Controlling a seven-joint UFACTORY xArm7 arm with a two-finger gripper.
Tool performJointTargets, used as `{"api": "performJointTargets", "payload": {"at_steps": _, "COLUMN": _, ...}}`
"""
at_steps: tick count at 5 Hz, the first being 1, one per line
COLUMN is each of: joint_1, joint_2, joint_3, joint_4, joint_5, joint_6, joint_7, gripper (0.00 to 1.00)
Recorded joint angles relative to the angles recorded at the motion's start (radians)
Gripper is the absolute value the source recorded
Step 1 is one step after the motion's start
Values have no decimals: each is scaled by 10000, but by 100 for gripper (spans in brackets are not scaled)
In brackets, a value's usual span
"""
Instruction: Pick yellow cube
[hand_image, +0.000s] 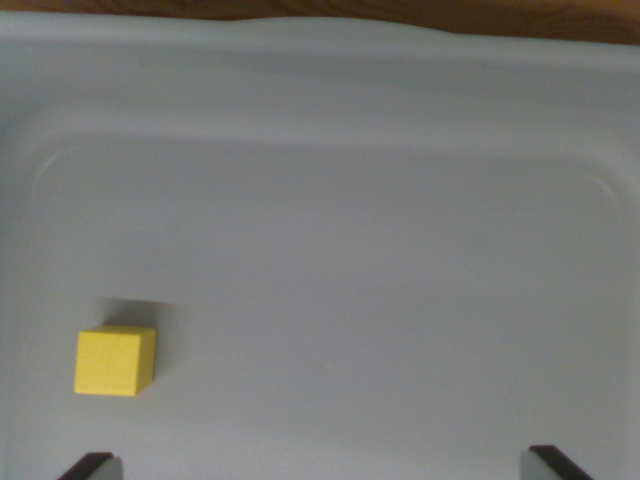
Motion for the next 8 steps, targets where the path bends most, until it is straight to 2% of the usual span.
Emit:
{"api": "performJointTargets", "payload": {"at_steps": 1, "joint_1": 53, "joint_2": 117, "joint_3": 37, "joint_4": -157, "joint_5": -19, "joint_6": -253, "joint_7": 111, "gripper": 0}}
{"api": "performJointTargets", "payload": {"at_steps": 2, "joint_1": 53, "joint_2": 117, "joint_3": 37, "joint_4": -157, "joint_5": -19, "joint_6": -253, "joint_7": 111, "gripper": 0}}
{"api": "performJointTargets", "payload": {"at_steps": 3, "joint_1": 115, "joint_2": 255, "joint_3": 81, "joint_4": -342, "joint_5": -41, "joint_6": -552, "joint_7": 243, "gripper": 0}}
{"api": "performJointTargets", "payload": {"at_steps": 4, "joint_1": 115, "joint_2": 255, "joint_3": 81, "joint_4": -342, "joint_5": -41, "joint_6": -552, "joint_7": 243, "gripper": 0}}
{"api": "performJointTargets", "payload": {"at_steps": 5, "joint_1": 186, "joint_2": 413, "joint_3": 131, "joint_4": -553, "joint_5": -66, "joint_6": -892, "joint_7": 392, "gripper": 0}}
{"api": "performJointTargets", "payload": {"at_steps": 6, "joint_1": 186, "joint_2": 413, "joint_3": 131, "joint_4": -553, "joint_5": -66, "joint_6": -892, "joint_7": 392, "gripper": 0}}
{"api": "performJointTargets", "payload": {"at_steps": 7, "joint_1": 264, "joint_2": 584, "joint_3": 185, "joint_4": -783, "joint_5": -93, "joint_6": -1262, "joint_7": 555, "gripper": 0}}
{"api": "performJointTargets", "payload": {"at_steps": 8, "joint_1": 264, "joint_2": 584, "joint_3": 185, "joint_4": -783, "joint_5": -93, "joint_6": -1262, "joint_7": 555, "gripper": 0}}
